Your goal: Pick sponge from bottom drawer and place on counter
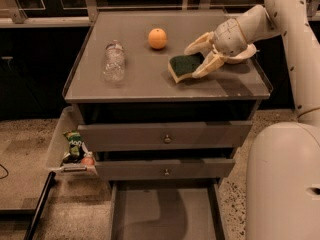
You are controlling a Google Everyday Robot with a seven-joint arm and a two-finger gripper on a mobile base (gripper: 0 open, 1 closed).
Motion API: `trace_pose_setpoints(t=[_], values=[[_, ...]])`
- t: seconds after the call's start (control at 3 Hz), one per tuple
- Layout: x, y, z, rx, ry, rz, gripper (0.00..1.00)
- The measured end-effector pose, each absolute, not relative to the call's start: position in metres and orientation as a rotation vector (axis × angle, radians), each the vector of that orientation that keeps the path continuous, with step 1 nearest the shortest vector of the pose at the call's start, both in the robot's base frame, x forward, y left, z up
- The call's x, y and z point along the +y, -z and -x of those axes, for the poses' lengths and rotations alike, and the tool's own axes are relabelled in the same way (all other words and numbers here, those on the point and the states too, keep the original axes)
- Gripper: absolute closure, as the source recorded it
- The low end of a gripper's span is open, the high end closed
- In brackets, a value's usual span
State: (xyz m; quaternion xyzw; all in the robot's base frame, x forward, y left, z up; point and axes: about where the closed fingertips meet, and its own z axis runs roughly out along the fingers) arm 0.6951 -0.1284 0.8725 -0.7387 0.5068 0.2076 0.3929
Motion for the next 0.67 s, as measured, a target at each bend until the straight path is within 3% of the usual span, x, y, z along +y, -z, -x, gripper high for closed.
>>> trace_pose_setpoints(t=[0.33, 0.67], values=[[-0.1284, -0.8725, -0.6951, 1.286, -0.527, 1.875, 0.00], [-0.1284, -0.8725, -0.6951, 1.286, -0.527, 1.875, 0.00]])
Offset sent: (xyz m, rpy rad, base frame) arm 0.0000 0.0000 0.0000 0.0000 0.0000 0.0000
